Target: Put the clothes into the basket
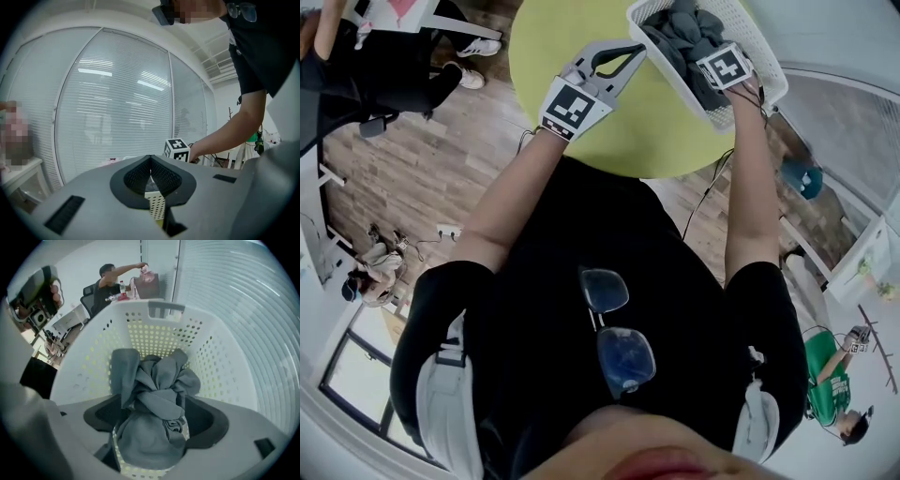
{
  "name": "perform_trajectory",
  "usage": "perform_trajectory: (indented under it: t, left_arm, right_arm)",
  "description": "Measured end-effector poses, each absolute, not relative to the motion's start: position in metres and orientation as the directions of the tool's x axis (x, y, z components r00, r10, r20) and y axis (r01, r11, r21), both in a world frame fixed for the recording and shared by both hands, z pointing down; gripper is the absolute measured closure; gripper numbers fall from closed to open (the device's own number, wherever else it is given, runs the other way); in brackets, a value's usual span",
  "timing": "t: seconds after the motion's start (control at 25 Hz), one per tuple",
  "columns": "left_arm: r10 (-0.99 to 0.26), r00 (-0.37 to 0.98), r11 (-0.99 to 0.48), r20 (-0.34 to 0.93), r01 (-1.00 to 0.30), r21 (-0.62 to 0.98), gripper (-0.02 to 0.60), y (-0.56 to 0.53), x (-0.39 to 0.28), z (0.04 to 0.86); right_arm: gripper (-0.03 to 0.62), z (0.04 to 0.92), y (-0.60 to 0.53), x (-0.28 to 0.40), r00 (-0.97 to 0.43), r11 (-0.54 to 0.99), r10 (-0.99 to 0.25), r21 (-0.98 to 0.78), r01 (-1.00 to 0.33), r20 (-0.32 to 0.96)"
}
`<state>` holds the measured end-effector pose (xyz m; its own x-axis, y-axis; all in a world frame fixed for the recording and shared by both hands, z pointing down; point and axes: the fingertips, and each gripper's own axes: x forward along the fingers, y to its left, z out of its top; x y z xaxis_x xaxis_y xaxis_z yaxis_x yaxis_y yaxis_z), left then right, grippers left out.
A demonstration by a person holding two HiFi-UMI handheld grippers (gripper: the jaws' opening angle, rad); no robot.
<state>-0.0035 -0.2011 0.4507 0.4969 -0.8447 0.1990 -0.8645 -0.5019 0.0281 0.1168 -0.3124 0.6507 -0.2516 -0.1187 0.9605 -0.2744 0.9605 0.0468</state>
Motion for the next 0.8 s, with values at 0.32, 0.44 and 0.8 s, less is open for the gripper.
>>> perform_trajectory:
  t: [0.32,0.44,0.8]
  left_arm:
    - [-0.862,0.469,-0.473,0.191,-0.881,0.026,0.571,-0.171,-0.011,0.429]
    - [-0.863,0.468,-0.474,0.189,-0.88,0.013,0.571,-0.16,-0.008,0.42]
    - [-0.863,0.479,-0.481,0.16,-0.876,0.028,0.571,-0.127,-0.016,0.39]
  right_arm:
    - [0.189,0.534,-0.276,0.09,-0.564,0.955,-0.188,0.016,-0.296,0.804]
    - [0.219,0.496,-0.248,0.082,-0.68,0.959,-0.194,-0.008,-0.282,0.707]
    - [0.564,0.404,-0.173,0.059,-0.905,0.936,-0.306,-0.078,-0.342,0.295]
